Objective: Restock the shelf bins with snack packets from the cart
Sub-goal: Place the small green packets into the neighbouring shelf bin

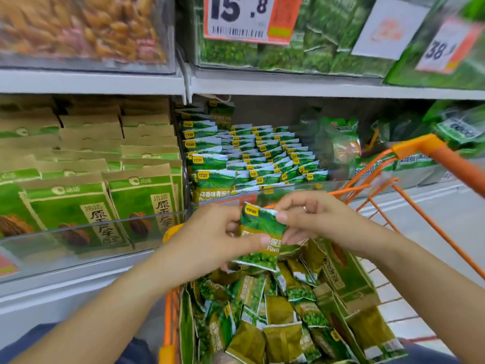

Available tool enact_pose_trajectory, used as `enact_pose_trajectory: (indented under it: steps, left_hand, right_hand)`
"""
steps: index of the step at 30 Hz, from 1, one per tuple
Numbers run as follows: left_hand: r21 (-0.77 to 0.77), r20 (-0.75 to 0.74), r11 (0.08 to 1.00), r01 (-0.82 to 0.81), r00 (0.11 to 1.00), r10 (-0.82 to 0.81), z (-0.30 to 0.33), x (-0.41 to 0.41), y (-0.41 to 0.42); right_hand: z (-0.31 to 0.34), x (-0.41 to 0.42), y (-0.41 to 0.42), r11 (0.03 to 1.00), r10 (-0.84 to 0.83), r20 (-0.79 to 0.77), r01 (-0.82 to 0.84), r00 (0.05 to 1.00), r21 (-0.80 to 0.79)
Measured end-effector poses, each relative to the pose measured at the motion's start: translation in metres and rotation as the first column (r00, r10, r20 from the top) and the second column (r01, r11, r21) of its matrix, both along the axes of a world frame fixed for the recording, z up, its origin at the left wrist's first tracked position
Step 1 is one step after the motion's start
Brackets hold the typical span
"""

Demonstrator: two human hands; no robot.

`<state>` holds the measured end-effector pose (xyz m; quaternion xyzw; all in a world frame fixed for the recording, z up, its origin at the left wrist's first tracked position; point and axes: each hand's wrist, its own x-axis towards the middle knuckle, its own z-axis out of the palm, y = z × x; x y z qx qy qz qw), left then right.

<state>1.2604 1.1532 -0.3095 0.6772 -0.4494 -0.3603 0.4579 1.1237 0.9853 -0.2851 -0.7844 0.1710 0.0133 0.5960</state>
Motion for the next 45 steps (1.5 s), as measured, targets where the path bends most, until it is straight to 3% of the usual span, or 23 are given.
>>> enact_pose_trajectory:
  steps: [2,3,4,5,6,8,10,13,17,23,26,30,36,38,41,45]
  left_hand:
    - [-0.071,0.042,0.987,-0.147,0.988,0.15,-0.002,0.0,-0.005]
    - [-0.122,0.151,0.973,-0.195,0.966,0.212,-0.005,0.001,-0.007]
    - [-0.186,0.359,0.957,-0.221,0.892,0.275,-0.007,0.005,-0.009]
    - [-0.264,0.6,0.939,-0.222,0.724,0.34,-0.01,0.01,-0.011]
    - [-0.334,0.748,0.922,-0.195,0.541,0.385,-0.012,0.016,-0.013]
    - [-0.313,0.868,0.939,-0.143,0.359,0.344,-0.016,0.031,-0.019]
    - [-0.178,0.949,0.967,-0.184,0.229,0.218,-0.025,0.042,-0.024]
    - [-0.064,0.988,0.977,-0.206,0.128,0.091,-0.031,0.042,-0.029]
    - [-0.107,0.989,0.975,-0.197,0.079,0.125,-0.034,0.044,-0.034]
    - [-0.077,0.988,0.974,-0.214,0.112,0.103,-0.034,0.045,-0.035]
    - [-0.06,0.99,0.974,-0.217,0.111,0.086,-0.033,0.045,-0.035]
    - [-0.052,0.989,0.974,-0.221,0.123,0.081,-0.033,0.045,-0.035]
    - [-0.049,0.988,0.976,-0.211,0.13,0.078,-0.033,0.047,-0.033]
    - [-0.066,0.988,0.978,-0.196,0.122,0.092,-0.033,0.048,-0.032]
    - [-0.126,0.977,0.982,-0.137,0.154,0.147,-0.03,0.046,-0.029]
    - [-0.259,0.946,0.966,0.027,0.208,0.248,-0.028,0.034,-0.02]
  right_hand:
    - [0.002,0.006,0.0,0.999,-0.004,0.029,0.006,1.0,-0.042]
    - [0.002,0.009,0.001,0.996,-0.01,0.03,0.012,0.999,-0.087]
    - [0.005,0.013,0.0,0.989,-0.036,0.054,0.043,0.998,-0.142]
    - [0.007,0.018,-0.003,0.977,-0.08,0.108,0.1,0.991,-0.19]
    - [0.01,0.025,-0.008,0.957,-0.142,0.174,0.18,0.974,-0.227]
    - [0.012,0.042,-0.026,0.905,-0.28,0.275,0.349,0.92,-0.244]
    - [0.008,0.066,-0.048,0.864,-0.37,0.295,0.443,0.881,-0.239]
    - [-0.005,0.107,-0.071,0.852,-0.438,0.232,0.483,0.869,-0.201]
    - [-0.019,0.168,-0.096,0.83,-0.512,0.155,0.533,0.845,-0.164]
    - [-0.034,0.241,-0.117,0.852,-0.441,0.144,0.464,0.886,-0.244]
    - [-0.047,0.261,-0.122,0.815,-0.441,0.147,0.464,0.885,-0.348]
    - [-0.057,0.266,-0.118,0.65,-0.464,0.232,0.507,0.855,-0.566]
    - [-0.032,0.229,-0.101,0.636,-0.528,0.31,0.61,0.791,-0.473]
    - [-0.02,0.196,-0.085,0.656,-0.476,0.411,0.625,0.778,-0.424]
    - [-0.015,0.128,-0.046,0.663,-0.312,0.52,0.574,0.796,-0.48]
    - [-0.015,0.053,-0.001,0.805,0.011,0.329,0.187,0.944,-0.563]
